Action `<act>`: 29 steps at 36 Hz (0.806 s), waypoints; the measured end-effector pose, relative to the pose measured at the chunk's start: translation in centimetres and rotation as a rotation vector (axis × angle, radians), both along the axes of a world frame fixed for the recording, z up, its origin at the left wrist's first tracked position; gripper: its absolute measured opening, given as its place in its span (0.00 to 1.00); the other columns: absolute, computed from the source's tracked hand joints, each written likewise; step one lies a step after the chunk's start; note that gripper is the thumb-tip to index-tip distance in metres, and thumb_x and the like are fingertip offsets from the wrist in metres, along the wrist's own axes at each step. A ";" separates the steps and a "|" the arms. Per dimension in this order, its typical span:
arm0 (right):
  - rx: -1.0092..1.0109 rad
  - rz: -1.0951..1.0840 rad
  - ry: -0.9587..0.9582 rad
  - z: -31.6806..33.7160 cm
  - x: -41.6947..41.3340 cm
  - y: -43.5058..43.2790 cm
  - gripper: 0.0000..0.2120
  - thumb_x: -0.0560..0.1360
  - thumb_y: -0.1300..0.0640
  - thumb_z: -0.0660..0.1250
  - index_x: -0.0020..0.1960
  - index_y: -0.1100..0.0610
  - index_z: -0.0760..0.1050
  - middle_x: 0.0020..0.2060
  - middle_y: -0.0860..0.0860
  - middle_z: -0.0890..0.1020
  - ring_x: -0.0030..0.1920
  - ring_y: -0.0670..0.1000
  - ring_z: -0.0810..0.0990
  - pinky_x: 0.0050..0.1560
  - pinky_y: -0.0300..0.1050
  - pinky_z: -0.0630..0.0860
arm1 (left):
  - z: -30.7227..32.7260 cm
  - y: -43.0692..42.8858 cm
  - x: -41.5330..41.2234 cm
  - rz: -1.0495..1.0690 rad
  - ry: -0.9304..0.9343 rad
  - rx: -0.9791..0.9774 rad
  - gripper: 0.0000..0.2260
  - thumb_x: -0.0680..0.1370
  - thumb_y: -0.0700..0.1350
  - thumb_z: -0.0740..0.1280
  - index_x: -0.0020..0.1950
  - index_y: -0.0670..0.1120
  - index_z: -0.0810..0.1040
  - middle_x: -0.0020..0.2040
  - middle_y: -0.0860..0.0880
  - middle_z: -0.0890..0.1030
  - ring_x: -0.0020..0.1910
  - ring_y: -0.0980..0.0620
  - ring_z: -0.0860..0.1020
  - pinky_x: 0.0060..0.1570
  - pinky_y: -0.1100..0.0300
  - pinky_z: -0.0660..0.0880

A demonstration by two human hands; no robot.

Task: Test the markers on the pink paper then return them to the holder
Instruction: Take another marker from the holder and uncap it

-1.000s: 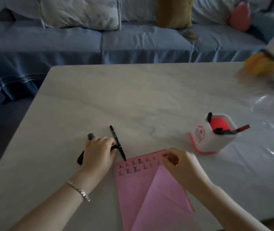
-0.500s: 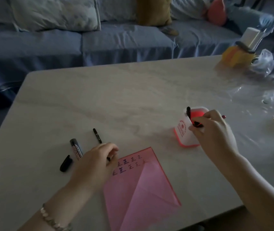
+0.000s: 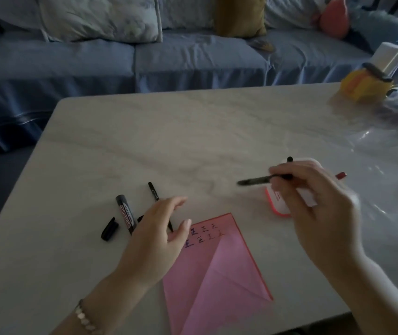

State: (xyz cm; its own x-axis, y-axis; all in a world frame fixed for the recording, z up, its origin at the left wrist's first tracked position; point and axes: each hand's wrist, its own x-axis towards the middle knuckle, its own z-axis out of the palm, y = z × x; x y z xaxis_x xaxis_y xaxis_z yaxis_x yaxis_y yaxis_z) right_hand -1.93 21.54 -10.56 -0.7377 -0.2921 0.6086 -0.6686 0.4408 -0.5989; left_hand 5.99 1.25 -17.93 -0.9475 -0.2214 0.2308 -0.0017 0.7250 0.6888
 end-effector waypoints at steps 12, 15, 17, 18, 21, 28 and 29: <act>-0.666 0.163 -0.929 -3.4 4.2 -7.8 0.05 0.69 0.64 0.67 0.43 0.56 0.79 0.33 0.48 0.85 0.33 0.42 0.81 0.36 0.31 0.76 | -0.6 -0.2 2.6 -0.062 -0.085 0.075 0.09 0.79 0.50 0.56 0.49 0.51 0.74 0.39 0.53 0.77 0.38 0.56 0.74 0.35 0.66 0.70; -0.511 0.232 -1.045 -4.2 4.8 -8.6 0.08 0.70 0.67 0.68 0.41 0.55 0.80 0.33 0.49 0.84 0.34 0.44 0.81 0.39 0.35 0.78 | -0.6 -0.1 3.3 -0.055 -0.080 0.164 0.12 0.79 0.54 0.54 0.54 0.54 0.75 0.45 0.57 0.79 0.43 0.61 0.76 0.42 0.69 0.72; -0.380 0.246 -1.060 -4.7 5.3 -8.9 0.08 0.70 0.66 0.68 0.38 0.54 0.80 0.30 0.49 0.82 0.32 0.44 0.79 0.39 0.37 0.77 | -0.5 -0.1 3.6 -0.058 -0.072 0.220 0.12 0.79 0.54 0.54 0.55 0.54 0.75 0.47 0.58 0.79 0.48 0.62 0.77 0.48 0.68 0.73; -0.343 0.245 -1.058 -5.0 5.4 -9.0 0.08 0.70 0.65 0.68 0.37 0.53 0.80 0.28 0.49 0.81 0.31 0.43 0.77 0.38 0.36 0.76 | -0.5 0.0 3.7 -0.060 -0.073 0.238 0.12 0.79 0.53 0.55 0.56 0.54 0.76 0.47 0.58 0.80 0.49 0.62 0.77 0.49 0.67 0.73; -0.302 0.233 -1.041 -5.4 5.6 -9.0 0.09 0.71 0.64 0.68 0.36 0.52 0.80 0.27 0.48 0.80 0.29 0.42 0.75 0.34 0.34 0.74 | -0.5 -0.1 3.9 -0.063 -0.069 0.238 0.15 0.79 0.54 0.55 0.59 0.52 0.76 0.48 0.58 0.80 0.49 0.64 0.77 0.49 0.67 0.73; -0.341 0.209 -1.028 -6.1 5.9 -8.8 0.11 0.72 0.65 0.66 0.34 0.53 0.81 0.29 0.49 0.82 0.33 0.44 0.79 0.36 0.34 0.75 | -0.6 -0.1 3.6 -0.062 -0.012 0.074 0.16 0.77 0.59 0.52 0.49 0.54 0.75 0.35 0.55 0.79 0.35 0.57 0.76 0.31 0.65 0.70; -0.348 0.209 -1.036 -6.1 5.9 -8.8 0.11 0.72 0.65 0.66 0.35 0.54 0.81 0.30 0.49 0.82 0.33 0.44 0.79 0.36 0.35 0.75 | -0.6 -0.1 3.6 -0.062 -0.005 0.062 0.14 0.78 0.58 0.53 0.46 0.54 0.74 0.33 0.56 0.77 0.33 0.58 0.75 0.29 0.66 0.68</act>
State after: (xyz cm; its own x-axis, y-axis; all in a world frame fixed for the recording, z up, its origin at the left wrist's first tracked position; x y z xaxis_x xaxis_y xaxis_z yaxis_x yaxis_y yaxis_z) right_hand 3.94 12.72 -16.67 -0.8928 -0.4034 -0.2005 0.1849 0.0777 -0.9797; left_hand 9.58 1.20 -18.51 -0.9610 -0.1756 0.2135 0.0385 0.6798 0.7324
